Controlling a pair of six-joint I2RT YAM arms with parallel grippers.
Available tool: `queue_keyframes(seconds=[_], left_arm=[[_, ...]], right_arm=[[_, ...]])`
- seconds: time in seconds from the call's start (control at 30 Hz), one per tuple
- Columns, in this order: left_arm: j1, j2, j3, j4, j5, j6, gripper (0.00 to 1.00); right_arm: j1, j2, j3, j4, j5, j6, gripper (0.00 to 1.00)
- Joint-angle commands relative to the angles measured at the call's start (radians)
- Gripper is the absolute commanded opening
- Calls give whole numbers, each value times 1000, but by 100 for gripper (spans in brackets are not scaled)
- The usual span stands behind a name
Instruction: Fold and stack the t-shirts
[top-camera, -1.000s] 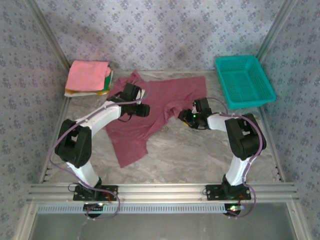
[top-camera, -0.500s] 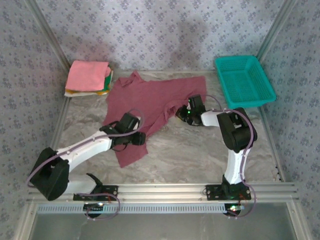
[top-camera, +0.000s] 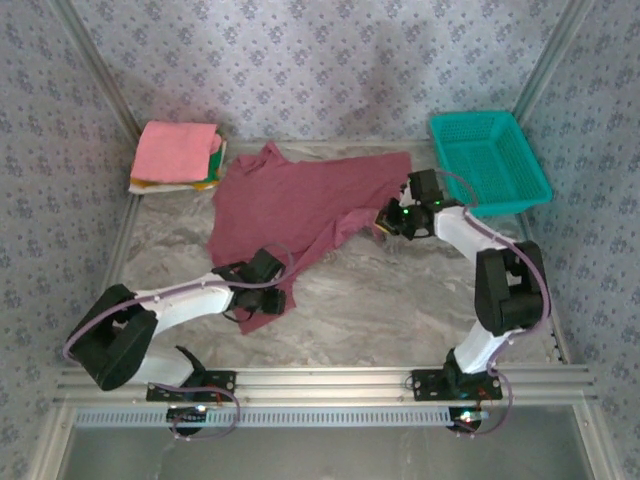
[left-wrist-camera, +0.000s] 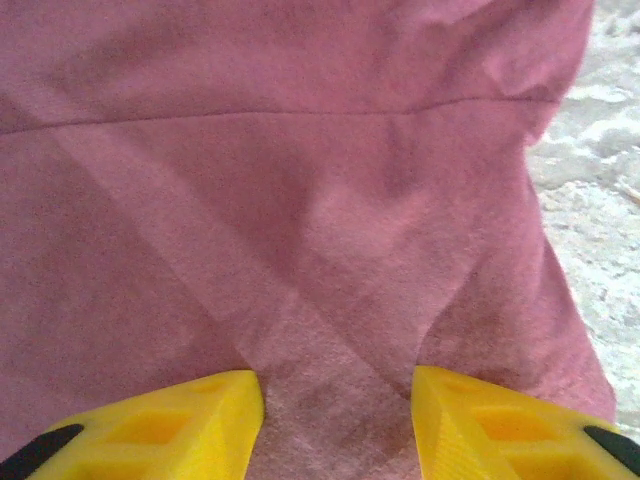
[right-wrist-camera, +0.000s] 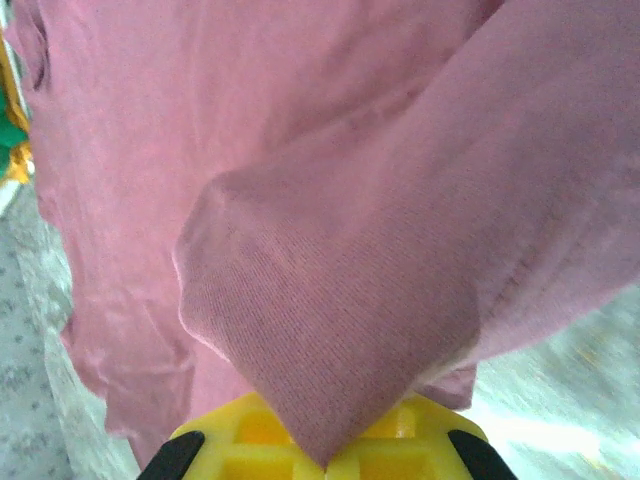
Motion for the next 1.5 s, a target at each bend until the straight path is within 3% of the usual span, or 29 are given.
queue_keyframes(seconds=[0.0,0.23,0.37,0.43,0.5,0.63,0.77,0.87,1.2,1.3,1.47], left_arm=[[10,67,-7,-54,-24,-2,43],[41,130,30,-141,-52,0,35],[41,118,37,-166,-74,-1,32],[41,101,47,-186,-99,8,31],[43,86,54,-188,-104,22,32],[50,57,99,-239,-121,45,32],[57,-32,138,-334,-158,49,33],[91,-101,120,-336,-125,53,38],[120,-85,158,-337,-87,85,40],[119,-91,128,-272,-72,96,40],[118,-109,67,-195,-56,97,42]], right_arm=[[-48,-69,1,-313,-101,-117,0],[-177,-184,54,-571,-56,-245,0],[-221,-234,52,-624,-24,-242,0],[-278,-234,33,-631,-5,-254,13],[-313,-232,5,-574,-5,-248,36],[-318,-205,19,-546,82,-301,42],[-321,-241,-42,-550,78,-295,46],[-327,-262,-114,-545,84,-296,54],[-284,-361,-366,-484,118,-208,66],[-275,-358,-434,-332,29,-163,64],[-261,-333,-473,-121,-19,-131,54]])
